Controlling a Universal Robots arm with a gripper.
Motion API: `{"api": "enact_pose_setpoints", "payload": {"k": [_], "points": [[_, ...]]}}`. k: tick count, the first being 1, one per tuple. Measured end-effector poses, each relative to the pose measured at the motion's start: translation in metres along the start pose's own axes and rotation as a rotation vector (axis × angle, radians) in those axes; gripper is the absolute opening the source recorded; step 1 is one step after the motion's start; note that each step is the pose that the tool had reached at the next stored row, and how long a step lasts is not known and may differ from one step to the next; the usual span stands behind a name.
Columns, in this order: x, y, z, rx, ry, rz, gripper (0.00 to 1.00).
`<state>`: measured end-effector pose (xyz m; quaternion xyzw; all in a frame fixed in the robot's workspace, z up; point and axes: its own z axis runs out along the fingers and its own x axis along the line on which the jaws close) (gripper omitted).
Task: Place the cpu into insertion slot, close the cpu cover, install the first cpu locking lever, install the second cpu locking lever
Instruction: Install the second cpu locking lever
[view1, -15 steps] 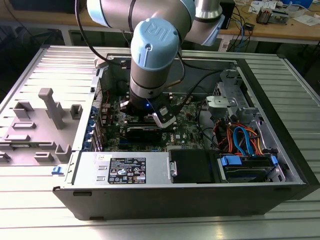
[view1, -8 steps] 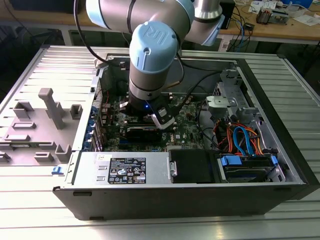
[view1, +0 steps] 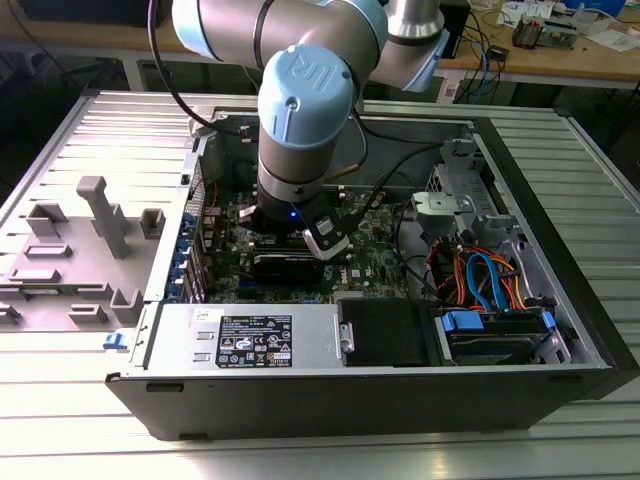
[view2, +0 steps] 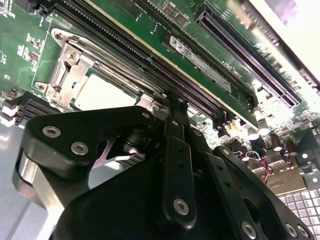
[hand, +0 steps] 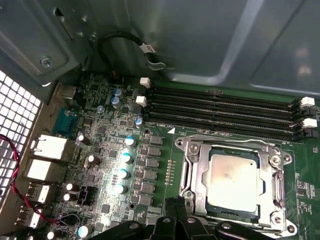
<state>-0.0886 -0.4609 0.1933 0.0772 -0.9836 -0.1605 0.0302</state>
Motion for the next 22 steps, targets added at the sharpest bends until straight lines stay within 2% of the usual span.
{"api": "enact_pose_setpoints", "payload": {"k": [3, 7, 11, 15, 17, 19, 22], "points": [[0.0001, 0.0008, -0.002, -0.0003, -0.0006, 0.0, 0.11], [0.0015, 0.0025, -0.0065, 0.0034, 0.0004, 0.0, 0.11], [0.0025, 0.0052, -0.0142, 0.0037, 0.0004, 0.0, 0.11], [0.0033, 0.01, -0.0269, 0.0117, 0.0013, 0.001, 0.11], [0.0036, 0.0125, -0.0311, 0.0198, 0.0019, 0.001, 0.11], [0.0035, 0.013, -0.032, 0.0239, 0.0026, 0.002, 0.11], [0.0036, 0.0131, -0.032, 0.0249, 0.0026, 0.002, 0.11]]}}
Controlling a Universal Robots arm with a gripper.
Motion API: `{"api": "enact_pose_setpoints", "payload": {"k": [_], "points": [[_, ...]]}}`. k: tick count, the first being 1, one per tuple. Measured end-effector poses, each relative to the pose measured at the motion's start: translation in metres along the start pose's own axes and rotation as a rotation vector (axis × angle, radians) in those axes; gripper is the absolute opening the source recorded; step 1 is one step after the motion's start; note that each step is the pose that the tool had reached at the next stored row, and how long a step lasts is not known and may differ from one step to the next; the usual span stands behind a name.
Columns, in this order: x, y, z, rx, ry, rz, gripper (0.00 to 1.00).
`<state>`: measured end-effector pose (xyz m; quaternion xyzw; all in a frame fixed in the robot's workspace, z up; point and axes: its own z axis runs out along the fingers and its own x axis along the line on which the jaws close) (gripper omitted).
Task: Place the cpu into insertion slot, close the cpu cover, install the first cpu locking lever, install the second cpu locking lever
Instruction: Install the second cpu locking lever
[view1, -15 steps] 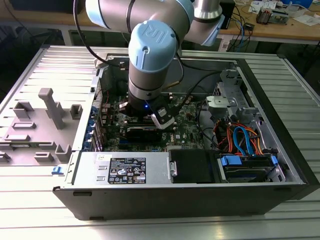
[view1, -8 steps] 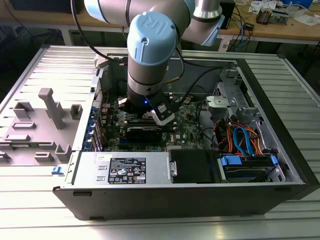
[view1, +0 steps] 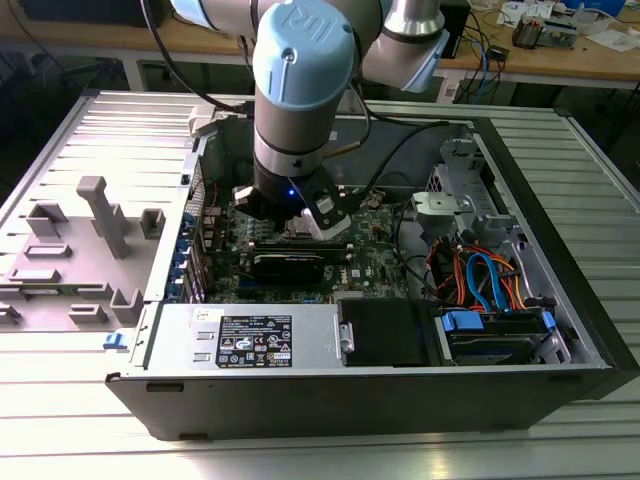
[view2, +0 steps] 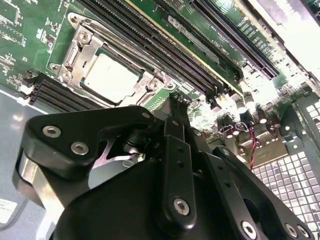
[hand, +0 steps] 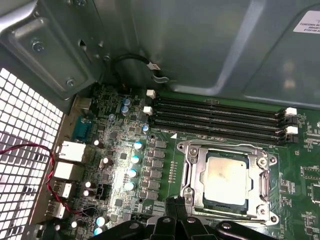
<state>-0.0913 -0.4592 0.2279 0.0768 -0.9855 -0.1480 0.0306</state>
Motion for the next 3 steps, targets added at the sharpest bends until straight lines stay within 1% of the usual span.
{"api": "enact_pose_setpoints", "payload": {"k": [3], "points": [[0.0, 0.0, 0.0, 0.0007, 0.0001, 0.0, 0.11]]}}
